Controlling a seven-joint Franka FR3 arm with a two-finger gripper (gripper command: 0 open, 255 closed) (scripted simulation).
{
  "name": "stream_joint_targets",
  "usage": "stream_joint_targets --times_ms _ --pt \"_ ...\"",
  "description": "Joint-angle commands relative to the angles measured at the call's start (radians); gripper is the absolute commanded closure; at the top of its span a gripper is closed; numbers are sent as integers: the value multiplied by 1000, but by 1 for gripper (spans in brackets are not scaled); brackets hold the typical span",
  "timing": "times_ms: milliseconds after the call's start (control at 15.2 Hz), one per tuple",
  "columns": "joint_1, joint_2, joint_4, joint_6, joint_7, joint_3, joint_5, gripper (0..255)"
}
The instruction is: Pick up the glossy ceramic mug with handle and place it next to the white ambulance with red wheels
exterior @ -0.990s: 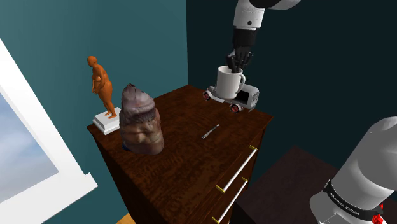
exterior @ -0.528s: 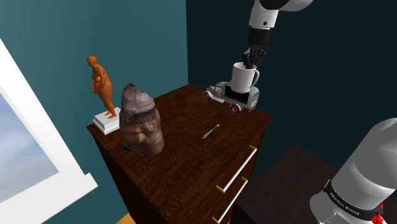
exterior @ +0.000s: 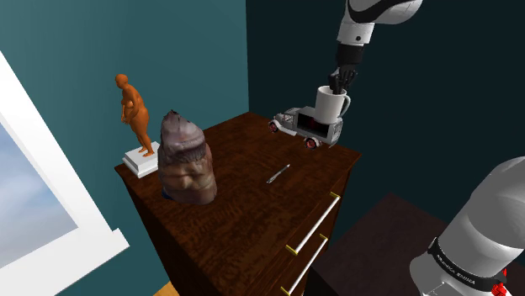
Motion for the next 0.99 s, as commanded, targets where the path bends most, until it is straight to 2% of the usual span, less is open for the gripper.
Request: stream_joint_targets --times_ms 0,924 --pt "0 2 -25 27 -2 0 0 255" --pt "0 34 -185 219 -13 -2 5 255"
